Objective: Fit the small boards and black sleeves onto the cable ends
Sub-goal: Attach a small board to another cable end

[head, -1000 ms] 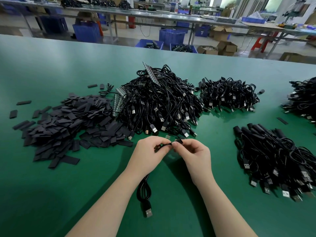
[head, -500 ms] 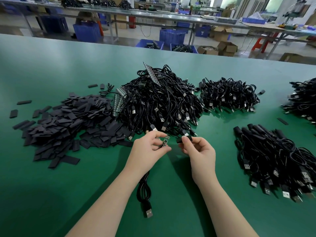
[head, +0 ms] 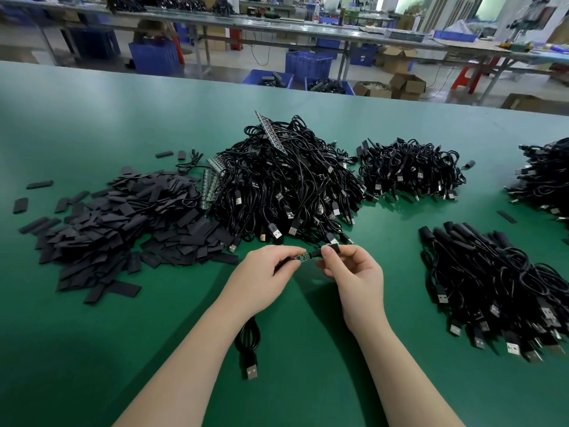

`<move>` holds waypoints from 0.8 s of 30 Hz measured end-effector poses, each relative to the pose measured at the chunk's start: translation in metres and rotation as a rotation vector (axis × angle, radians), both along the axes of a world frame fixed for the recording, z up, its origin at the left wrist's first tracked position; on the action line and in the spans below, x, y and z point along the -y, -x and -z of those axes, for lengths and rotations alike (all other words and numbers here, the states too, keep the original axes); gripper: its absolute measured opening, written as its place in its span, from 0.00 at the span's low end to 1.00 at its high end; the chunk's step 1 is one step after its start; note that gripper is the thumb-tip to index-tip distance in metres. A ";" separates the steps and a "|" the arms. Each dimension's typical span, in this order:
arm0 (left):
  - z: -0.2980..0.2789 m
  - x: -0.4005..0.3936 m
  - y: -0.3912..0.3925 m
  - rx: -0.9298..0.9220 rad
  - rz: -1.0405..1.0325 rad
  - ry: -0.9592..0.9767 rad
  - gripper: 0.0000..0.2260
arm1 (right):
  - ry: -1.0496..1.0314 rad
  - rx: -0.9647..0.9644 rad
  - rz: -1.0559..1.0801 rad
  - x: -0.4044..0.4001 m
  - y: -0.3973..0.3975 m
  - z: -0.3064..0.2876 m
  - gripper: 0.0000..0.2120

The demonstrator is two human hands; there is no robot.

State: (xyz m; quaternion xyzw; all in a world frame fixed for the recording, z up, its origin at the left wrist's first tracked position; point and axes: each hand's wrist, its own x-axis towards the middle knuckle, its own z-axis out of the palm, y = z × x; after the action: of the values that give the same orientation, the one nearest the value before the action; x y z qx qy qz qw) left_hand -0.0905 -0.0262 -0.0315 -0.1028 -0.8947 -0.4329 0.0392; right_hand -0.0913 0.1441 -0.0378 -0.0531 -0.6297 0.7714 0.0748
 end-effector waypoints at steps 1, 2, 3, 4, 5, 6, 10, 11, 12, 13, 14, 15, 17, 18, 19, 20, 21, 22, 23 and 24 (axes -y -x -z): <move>0.000 -0.001 0.000 0.003 0.006 0.000 0.12 | 0.002 -0.003 0.005 0.000 0.000 0.000 0.04; 0.001 -0.001 0.000 0.007 0.010 -0.001 0.12 | 0.004 -0.005 0.008 0.000 0.000 0.000 0.04; 0.001 -0.001 0.000 0.012 0.014 -0.003 0.12 | 0.002 -0.006 0.010 0.001 0.000 0.000 0.04; 0.001 -0.002 -0.001 0.017 0.019 -0.003 0.12 | -0.002 -0.007 0.011 0.001 0.000 0.000 0.04; 0.001 -0.002 -0.001 0.020 0.022 -0.004 0.12 | -0.005 -0.009 0.013 0.001 0.000 0.000 0.04; 0.001 -0.002 -0.001 0.022 0.023 -0.010 0.12 | -0.005 -0.013 0.014 0.001 0.000 -0.001 0.04; 0.001 -0.002 -0.001 0.045 0.008 -0.082 0.12 | 0.002 -0.037 -0.004 0.001 -0.002 -0.002 0.05; 0.001 -0.002 -0.001 0.048 0.013 -0.085 0.12 | 0.002 -0.039 -0.004 0.001 -0.002 -0.003 0.06; 0.000 -0.002 -0.002 0.051 0.021 -0.085 0.11 | 0.002 -0.040 -0.002 0.002 -0.002 -0.004 0.07; 0.000 -0.003 -0.003 0.053 0.028 -0.087 0.12 | 0.000 -0.043 0.000 0.002 -0.003 -0.004 0.09; -0.001 -0.003 -0.003 0.055 0.033 -0.095 0.12 | -0.003 -0.046 0.001 0.002 -0.003 -0.004 0.09; -0.001 -0.003 -0.004 0.057 0.034 -0.103 0.13 | -0.011 -0.050 0.001 0.002 -0.003 -0.004 0.10; -0.002 -0.004 -0.004 0.061 0.036 -0.116 0.15 | -0.026 -0.056 0.003 0.002 -0.003 -0.004 0.11; -0.002 -0.004 -0.004 0.062 0.037 -0.121 0.15 | -0.030 -0.056 0.006 0.002 -0.003 -0.004 0.12; -0.002 -0.004 -0.004 0.061 0.037 -0.129 0.16 | -0.035 -0.056 0.006 0.002 -0.003 -0.004 0.12; -0.002 -0.004 -0.004 0.061 0.036 -0.139 0.15 | -0.039 -0.056 0.001 0.002 -0.003 -0.004 0.12; -0.002 -0.004 -0.004 0.060 0.035 -0.151 0.15 | -0.044 -0.057 -0.009 0.002 -0.003 -0.004 0.12; -0.002 -0.004 -0.003 0.058 0.034 -0.160 0.15 | -0.052 -0.057 -0.023 0.002 -0.002 -0.004 0.12; -0.001 -0.004 -0.003 0.055 0.034 -0.166 0.15 | -0.060 -0.058 -0.035 0.002 -0.002 -0.004 0.12; -0.002 -0.004 -0.003 0.052 0.038 -0.170 0.16 | -0.066 -0.060 -0.042 0.002 -0.002 -0.003 0.12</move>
State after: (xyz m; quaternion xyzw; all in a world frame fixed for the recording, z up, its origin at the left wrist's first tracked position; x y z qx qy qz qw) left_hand -0.0874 -0.0226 -0.0299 -0.1047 -0.8533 -0.5105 0.0164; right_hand -0.0891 0.1418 -0.0343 -0.0143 -0.6534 0.7527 0.0791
